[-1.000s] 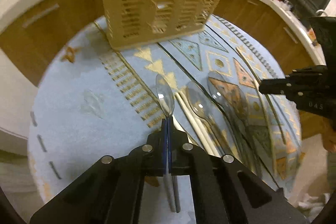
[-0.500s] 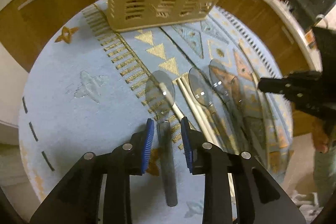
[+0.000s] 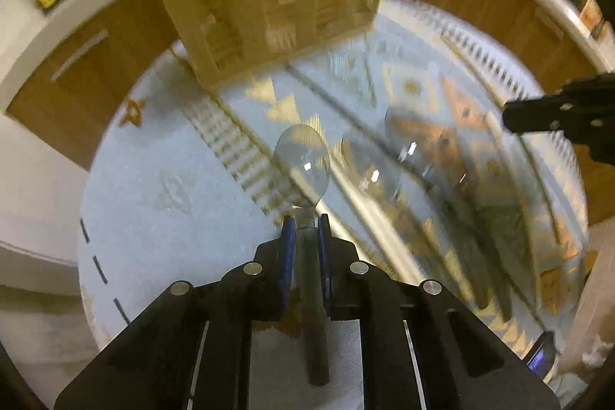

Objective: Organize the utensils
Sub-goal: 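Lift the chopstick and clear spoon with both tools over the basket, then open both tools to drop chopstick and spoon into the basket, then grasp a wooden chopstick with the left tool while the right tool grasps a clear spoon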

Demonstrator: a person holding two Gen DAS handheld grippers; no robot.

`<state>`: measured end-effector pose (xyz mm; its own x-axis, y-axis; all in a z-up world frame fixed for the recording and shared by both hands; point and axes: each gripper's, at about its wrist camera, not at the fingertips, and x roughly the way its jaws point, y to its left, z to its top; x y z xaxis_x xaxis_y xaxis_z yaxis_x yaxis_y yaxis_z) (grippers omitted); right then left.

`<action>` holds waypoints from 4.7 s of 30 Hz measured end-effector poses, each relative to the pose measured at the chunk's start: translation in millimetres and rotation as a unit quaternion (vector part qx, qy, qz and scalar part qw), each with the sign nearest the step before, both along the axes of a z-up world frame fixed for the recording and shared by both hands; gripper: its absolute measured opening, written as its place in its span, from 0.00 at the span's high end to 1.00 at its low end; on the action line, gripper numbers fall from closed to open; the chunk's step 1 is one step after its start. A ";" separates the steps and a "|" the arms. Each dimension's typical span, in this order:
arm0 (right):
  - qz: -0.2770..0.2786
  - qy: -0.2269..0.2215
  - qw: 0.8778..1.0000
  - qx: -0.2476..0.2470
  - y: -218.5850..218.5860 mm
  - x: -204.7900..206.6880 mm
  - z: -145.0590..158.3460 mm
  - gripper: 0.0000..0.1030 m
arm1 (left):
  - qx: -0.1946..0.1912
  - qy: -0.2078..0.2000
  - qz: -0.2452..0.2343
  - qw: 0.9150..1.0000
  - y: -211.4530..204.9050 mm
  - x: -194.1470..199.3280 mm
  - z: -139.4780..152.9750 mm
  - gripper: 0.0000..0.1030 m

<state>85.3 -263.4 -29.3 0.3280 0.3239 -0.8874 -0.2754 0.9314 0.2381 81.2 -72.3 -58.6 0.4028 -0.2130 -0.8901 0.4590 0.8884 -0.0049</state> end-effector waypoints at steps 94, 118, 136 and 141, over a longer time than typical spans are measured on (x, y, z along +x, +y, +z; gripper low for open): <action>-0.036 0.069 0.997 0.005 30.8 -37.4 -47.1 0.71 | -0.104 0.063 0.074 0.990 32.5 -13.5 -15.5 0.59; -0.003 0.005 0.994 -0.114 60.3 -42.7 -50.0 0.90 | 0.049 0.005 0.013 0.999 -12.6 -13.5 -14.9 0.95; -0.010 0.069 0.992 -0.104 28.8 -9.1 -48.6 0.88 | -0.003 0.097 -0.018 0.995 26.6 3.6 -15.4 0.81; 0.005 0.077 0.990 -0.115 36.2 0.4 -49.2 0.89 | 0.062 0.086 -0.038 0.994 10.4 6.8 -18.4 0.96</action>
